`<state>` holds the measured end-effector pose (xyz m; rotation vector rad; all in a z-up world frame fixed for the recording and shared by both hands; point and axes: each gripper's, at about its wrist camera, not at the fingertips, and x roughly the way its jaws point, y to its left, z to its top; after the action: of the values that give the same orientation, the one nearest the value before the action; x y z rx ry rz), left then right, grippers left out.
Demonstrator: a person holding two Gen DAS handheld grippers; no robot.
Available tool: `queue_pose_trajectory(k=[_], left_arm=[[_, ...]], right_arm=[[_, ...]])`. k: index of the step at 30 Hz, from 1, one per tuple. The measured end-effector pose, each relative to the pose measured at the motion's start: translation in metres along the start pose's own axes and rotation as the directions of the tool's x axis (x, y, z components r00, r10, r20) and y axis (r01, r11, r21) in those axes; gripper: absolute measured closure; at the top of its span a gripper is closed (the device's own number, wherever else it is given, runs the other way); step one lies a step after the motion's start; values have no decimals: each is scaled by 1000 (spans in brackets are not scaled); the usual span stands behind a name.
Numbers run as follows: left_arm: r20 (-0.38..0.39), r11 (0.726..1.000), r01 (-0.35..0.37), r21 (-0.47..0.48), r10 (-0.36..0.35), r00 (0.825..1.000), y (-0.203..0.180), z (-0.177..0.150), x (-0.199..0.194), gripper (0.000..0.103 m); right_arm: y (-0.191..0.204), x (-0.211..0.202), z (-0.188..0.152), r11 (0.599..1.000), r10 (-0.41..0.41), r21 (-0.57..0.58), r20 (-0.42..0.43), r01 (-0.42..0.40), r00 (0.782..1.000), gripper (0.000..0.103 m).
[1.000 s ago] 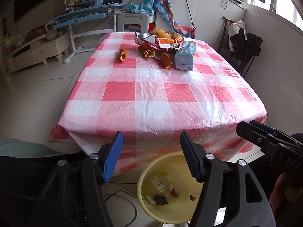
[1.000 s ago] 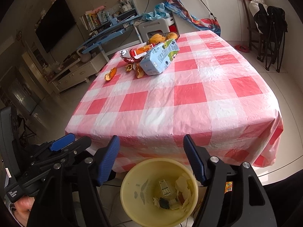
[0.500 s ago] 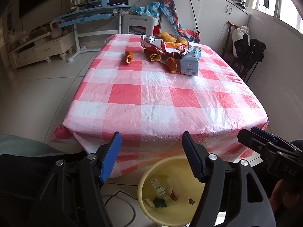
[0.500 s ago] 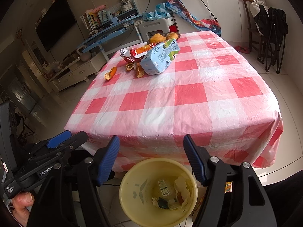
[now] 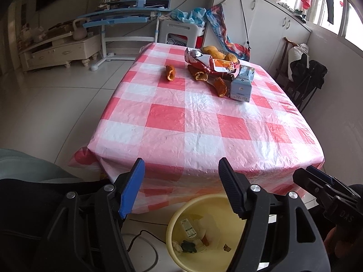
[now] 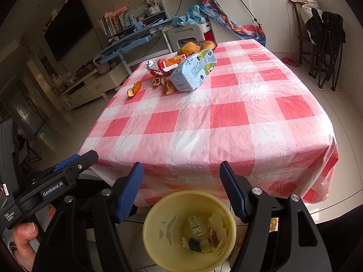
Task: Collect trash
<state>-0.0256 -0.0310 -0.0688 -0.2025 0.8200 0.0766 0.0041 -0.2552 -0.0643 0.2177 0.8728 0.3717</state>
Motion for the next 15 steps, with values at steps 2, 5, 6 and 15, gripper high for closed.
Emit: queue_pose_trajectory(k=[2, 5, 6, 15], left_arm=[[1, 1000, -1, -3, 1, 1000, 1, 0, 0, 38], [3, 1000, -1, -13, 1, 1000, 3, 1, 0, 38], [3, 1000, -1, -16, 1, 1000, 3, 1, 0, 37], [8, 1000, -1, -31, 1, 1000, 5, 2, 0, 36]], right_arm=[[1, 0, 0, 1000, -1, 0, -1, 1, 1000, 36], [2, 1, 0, 1000, -3, -5, -4, 3, 1000, 36], [3, 1, -1, 1000, -5, -8, -6, 4, 1000, 36], [8, 4, -3, 1000, -15, -28, -14, 14, 1000, 36]])
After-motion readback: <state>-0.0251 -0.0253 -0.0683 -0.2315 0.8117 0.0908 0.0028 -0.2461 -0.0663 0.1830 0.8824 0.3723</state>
